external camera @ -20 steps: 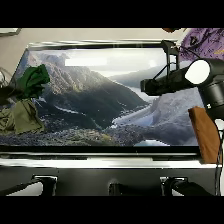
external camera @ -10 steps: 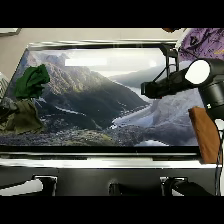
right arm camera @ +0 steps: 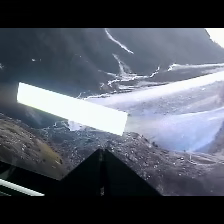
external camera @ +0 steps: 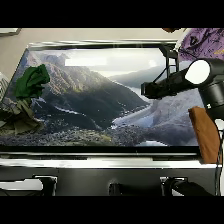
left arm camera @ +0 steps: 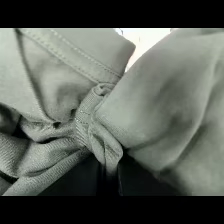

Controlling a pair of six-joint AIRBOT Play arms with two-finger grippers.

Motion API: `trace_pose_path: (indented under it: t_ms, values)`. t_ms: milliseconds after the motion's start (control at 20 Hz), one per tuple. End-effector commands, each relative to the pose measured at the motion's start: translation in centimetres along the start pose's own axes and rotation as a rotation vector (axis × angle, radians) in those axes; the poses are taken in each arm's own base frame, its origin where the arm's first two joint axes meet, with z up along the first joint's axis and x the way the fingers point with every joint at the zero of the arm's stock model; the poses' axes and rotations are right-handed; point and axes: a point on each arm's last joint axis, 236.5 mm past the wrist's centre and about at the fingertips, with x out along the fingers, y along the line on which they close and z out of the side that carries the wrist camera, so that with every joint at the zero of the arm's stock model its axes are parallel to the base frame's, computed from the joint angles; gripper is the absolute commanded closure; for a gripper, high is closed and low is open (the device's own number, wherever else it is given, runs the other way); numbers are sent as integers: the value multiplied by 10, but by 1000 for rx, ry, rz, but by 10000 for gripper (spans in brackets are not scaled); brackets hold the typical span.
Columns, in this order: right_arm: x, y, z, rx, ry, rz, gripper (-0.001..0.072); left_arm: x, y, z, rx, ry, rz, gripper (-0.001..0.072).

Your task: Fold the clothes and pants, and hang the long-sleeved shirts on hangers.

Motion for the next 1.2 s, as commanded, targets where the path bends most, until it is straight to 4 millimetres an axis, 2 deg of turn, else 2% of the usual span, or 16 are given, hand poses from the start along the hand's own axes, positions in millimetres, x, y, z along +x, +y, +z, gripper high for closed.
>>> trace_pose_path:
  t_ms: [0, 150, 250, 350, 450, 550, 650, 700, 800, 850, 900, 950, 1000, 1050, 1100, 1150]
  values:
    - [0, 0, -3, 6, 11, -2, 683, -20, -49, -24, -19, 84, -135, 693]
    - [-1, -3, -8, 2, 34, -16, 683, -69, -125, -53, 104, 102, -258, 693]
    - [-1, -9, -13, -10, 53, -41, 683, -114, -191, -87, 202, 104, -377, 693]
    - [-2, -19, -17, -27, 75, -79, 682, -157, -253, -136, 254, 132, -500, 693]
    - [-3, -25, -25, -83, 111, -102, 681, -186, -303, -192, 298, 187, -596, 693]
    - [-5, -29, -36, -134, 160, -115, 677, -208, -345, -244, 332, 215, -675, 693]
    - [-8, -32, -46, -165, 204, -121, 575, -221, -376, -291, 337, 240, -736, 693]
    - [-9, -31, -46, -165, 203, -120, 566, -219, -386, -311, 333, 263, -742, 693]
    - [-14, -30, -43, -169, 177, -119, 565, -199, -393, -345, 346, 314, -705, 692]
    - [-15, -30, -40, -172, 164, -121, 565, -186, -392, -354, 357, 332, -676, 690]
    - [-16, -29, -38, -180, 150, -120, 565, -177, -390, -355, 354, 340, -656, 657]
    - [-16, -28, -34, -190, 133, -118, 564, -175, -390, -346, 333, 336, -655, 490]
    - [-16, -27, -29, -215, 110, -111, 564, -178, -389, -331, 310, 319, -664, 296]
    - [-16, -27, -22, -236, 82, -114, 563, -184, -387, -310, 306, 290, -680, 183]
    - [-16, -32, -13, -248, 45, -142, 533, -192, -382, -285, 314, 251, -695, 157]
    - [-16, -44, -3, -214, 7, -167, 458, -199, -372, -260, 333, 215, -701, 157]
